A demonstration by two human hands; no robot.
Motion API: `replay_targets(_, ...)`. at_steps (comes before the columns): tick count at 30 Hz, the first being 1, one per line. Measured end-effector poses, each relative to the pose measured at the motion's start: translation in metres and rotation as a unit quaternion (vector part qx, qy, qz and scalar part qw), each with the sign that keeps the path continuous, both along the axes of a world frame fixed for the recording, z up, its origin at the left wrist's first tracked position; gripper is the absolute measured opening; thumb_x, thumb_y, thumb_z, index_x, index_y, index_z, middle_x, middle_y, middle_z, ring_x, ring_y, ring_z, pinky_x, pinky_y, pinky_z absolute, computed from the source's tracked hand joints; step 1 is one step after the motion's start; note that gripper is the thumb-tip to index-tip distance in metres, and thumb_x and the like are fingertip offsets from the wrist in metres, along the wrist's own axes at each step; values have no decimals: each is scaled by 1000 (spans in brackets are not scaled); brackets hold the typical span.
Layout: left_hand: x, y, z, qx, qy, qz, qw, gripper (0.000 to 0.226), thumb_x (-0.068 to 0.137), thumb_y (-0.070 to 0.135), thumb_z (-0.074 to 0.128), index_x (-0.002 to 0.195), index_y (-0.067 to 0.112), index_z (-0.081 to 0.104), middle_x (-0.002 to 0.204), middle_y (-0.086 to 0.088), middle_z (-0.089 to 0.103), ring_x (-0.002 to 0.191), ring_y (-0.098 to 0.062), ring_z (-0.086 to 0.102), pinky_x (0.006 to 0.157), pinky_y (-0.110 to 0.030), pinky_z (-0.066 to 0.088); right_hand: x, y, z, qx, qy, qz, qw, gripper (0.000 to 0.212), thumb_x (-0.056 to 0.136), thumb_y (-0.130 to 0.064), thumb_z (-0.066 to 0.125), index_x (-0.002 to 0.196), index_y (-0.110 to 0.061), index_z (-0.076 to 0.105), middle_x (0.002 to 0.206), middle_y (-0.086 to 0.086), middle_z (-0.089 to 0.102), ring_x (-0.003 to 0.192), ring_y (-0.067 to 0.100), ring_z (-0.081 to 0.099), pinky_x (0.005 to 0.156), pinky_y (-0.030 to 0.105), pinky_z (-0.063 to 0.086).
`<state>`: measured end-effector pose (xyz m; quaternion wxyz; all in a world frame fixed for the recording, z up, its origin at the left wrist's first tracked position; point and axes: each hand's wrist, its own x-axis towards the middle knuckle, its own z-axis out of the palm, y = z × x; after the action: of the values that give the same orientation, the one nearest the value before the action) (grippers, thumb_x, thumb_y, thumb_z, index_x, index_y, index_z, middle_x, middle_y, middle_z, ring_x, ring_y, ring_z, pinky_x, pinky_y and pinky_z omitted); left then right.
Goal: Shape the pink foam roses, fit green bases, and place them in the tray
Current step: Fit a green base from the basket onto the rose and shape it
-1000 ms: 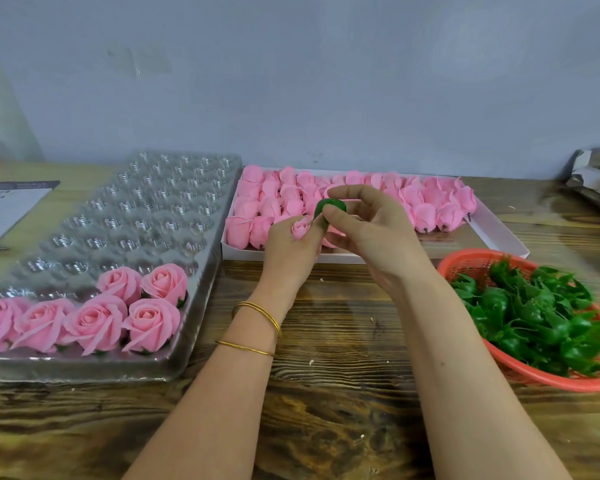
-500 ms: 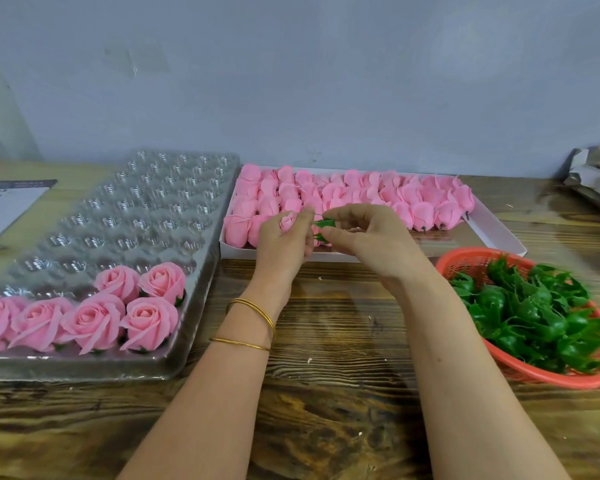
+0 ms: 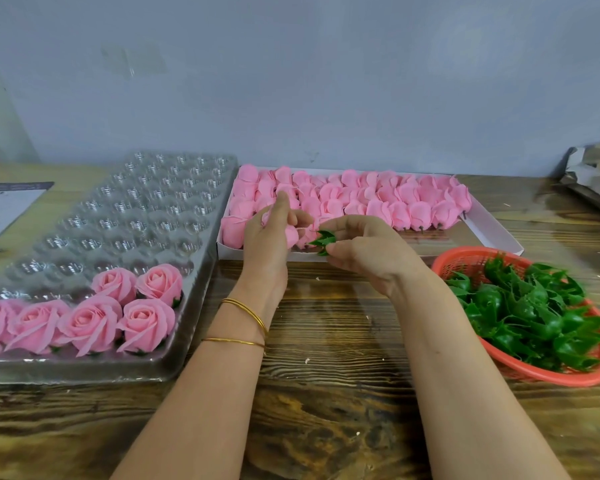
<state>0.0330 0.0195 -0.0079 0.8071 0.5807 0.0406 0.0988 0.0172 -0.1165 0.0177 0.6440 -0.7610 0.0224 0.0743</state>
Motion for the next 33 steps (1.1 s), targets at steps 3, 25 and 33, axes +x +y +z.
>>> replay_targets(3,1,0,1,-14,-5,-12,1000,62,102,34,48,42,24,56,73,3,73,87,-15,67,75,-32,48,0,2,-1,42,17,5,999,34,87,17,54,117,2,62,103,15,61,102,27,64,93,39,56)
replay_targets(25,-4,-4,0,10,-32,-45,998,55,101,36,51,47,25,57,80,-6,74,86,-21,68,92,-46,51,-6,13,0,147,48,52,987,25,86,23,52,93,2,62,56,-1,63,67,14,68,79,29,60)
replay_targets(33,-8,-5,2,40,-26,-42,998,53,100,40,51,48,27,56,79,0,74,86,-18,67,103,-56,45,-3,13,-4,54,-18,19,998,32,71,18,73,86,-8,66,84,5,65,80,17,65,85,35,58)
